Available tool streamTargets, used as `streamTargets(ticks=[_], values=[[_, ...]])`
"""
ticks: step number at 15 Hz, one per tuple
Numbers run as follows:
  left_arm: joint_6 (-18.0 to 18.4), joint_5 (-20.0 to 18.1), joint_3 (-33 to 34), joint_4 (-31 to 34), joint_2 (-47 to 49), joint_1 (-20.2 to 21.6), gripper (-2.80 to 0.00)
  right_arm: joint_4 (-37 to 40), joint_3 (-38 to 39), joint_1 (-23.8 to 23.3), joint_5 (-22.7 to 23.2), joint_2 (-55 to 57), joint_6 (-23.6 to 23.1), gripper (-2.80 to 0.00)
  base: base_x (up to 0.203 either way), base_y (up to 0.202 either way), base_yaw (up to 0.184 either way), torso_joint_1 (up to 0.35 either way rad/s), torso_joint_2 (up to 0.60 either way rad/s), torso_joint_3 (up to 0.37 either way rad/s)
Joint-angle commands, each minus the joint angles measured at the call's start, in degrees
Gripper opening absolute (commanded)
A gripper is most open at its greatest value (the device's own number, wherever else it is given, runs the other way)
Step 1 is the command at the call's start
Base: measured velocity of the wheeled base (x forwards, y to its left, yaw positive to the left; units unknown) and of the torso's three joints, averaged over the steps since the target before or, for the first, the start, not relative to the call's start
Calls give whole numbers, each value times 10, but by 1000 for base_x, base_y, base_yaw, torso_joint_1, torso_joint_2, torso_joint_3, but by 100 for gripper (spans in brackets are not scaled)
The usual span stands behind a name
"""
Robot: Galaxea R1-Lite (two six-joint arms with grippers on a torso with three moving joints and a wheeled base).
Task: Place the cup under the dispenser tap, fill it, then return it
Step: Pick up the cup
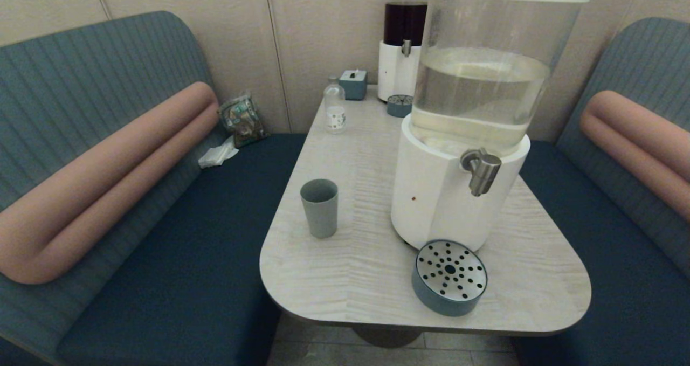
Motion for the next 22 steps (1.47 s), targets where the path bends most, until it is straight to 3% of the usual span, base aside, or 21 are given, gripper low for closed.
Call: streamTargets(ticks=[1, 2, 4, 8, 11, 14, 15, 16, 18, 22], values=[[-5, 0, -78, 31, 13, 0, -280, 0, 0, 0, 0, 0, 0, -280, 0, 0, 0, 0, 0, 0], [-9, -3, -102, 58, 19, 0, -280, 0, 0, 0, 0, 0, 0, -280, 0, 0, 0, 0, 0, 0], [-36, -61, -149, 132, 32, 0, -280, 0, 0, 0, 0, 0, 0, -280, 0, 0, 0, 0, 0, 0], [-46, -101, -218, 100, 164, -6, -280, 0, 0, 0, 0, 0, 0, -280, 0, 0, 0, 0, 0, 0], [-41, -124, -284, -10, 339, -12, -280, 0, 0, 0, 0, 0, 0, -280, 0, 0, 0, 0, 0, 0], [-30, -155, -311, -208, 519, -13, -280, 0, 0, 0, 0, 0, 0, -280, 0, 0, 0, 0, 0, 0], [-21, -165, -301, -302, 567, -13, -280, 0, 0, 0, 0, 0, 0, -280, 0, 0, 0, 0, 0, 0], [-6, -178, -272, -387, 596, -13, 0, 0, 0, 0, 0, 0, 0, -280, 0, 0, 0, 0, 0, 0], [20, -220, -201, -450, 613, -13, 0, 0, 0, 0, 0, 0, 0, -280, 0, 0, 0, 0, 0, 0], [76, -358, -136, -467, 623, -13, 0, 0, 0, 0, 0, 0, 0, -280, 0, 0, 0, 0, 0, 0]])
